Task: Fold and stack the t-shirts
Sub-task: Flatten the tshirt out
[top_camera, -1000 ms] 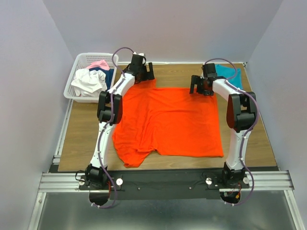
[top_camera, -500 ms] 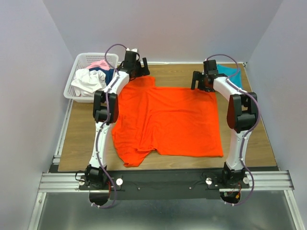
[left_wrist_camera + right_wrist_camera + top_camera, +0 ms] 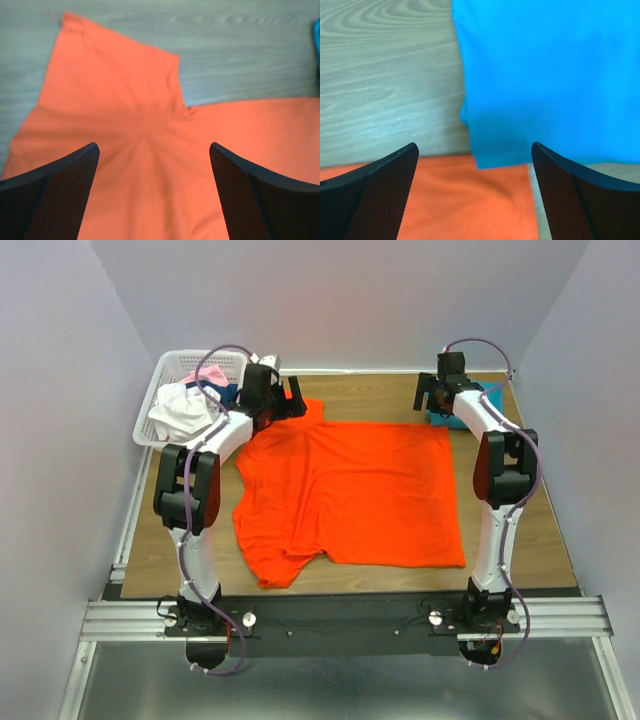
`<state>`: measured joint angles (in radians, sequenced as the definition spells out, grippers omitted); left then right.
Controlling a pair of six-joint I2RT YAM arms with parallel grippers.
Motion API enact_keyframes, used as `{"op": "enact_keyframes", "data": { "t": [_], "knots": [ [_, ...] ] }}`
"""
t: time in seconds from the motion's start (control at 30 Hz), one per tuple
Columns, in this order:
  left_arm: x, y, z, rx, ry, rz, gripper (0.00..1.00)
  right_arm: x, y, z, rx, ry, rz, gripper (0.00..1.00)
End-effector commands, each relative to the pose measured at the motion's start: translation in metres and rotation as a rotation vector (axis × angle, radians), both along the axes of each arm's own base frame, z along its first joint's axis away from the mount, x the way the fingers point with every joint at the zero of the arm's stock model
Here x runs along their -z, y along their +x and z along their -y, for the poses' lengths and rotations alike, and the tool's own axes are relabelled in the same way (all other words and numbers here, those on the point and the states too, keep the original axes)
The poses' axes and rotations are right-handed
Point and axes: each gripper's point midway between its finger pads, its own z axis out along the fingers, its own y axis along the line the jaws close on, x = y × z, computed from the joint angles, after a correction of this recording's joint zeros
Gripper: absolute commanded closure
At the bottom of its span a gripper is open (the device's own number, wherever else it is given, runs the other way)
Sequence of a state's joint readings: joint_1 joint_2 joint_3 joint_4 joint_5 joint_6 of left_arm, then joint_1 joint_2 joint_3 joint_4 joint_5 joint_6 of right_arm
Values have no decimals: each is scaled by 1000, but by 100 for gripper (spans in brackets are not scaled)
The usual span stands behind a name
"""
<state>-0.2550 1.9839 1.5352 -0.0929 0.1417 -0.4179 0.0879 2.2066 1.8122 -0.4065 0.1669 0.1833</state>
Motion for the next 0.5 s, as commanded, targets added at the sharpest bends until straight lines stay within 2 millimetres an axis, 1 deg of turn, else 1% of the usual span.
{"op": "enact_keyframes", "data": {
  "t": [0.0, 0.03, 0.07, 0.13, 0.2, 0.27, 0.3, 0.37, 0.47],
  "knots": [
    [35, -20, 9, 27, -13, -63, 2, 20, 10, 21, -7, -156, -36, 0],
    [46, -26, 8, 27, -7, -89, 2, 26, 11, 23, -13, -170, -46, 0],
    [51, -29, 7, 26, -7, -96, 2, 34, 13, 23, -31, -185, -62, 0],
    [62, -34, 4, 15, 2, -121, 2, 44, 14, 24, -48, -193, -79, 0],
    [75, -41, 0, 4, 15, -149, 2, 55, 15, 29, -44, -202, -96, 0],
    [86, -48, -3, -3, 25, -172, 2, 59, 16, 35, -63, -226, -107, 0],
    [89, -49, -4, -8, 28, -178, 2, 65, 16, 42, -71, -237, -121, 0],
    [99, -55, -8, -19, 41, -201, 2, 66, 17, 53, -84, -277, -133, 0],
    [107, -61, -13, -36, 55, -222, 2, 69, 18, 77, -88, -342, -155, 0]
  ]
}}
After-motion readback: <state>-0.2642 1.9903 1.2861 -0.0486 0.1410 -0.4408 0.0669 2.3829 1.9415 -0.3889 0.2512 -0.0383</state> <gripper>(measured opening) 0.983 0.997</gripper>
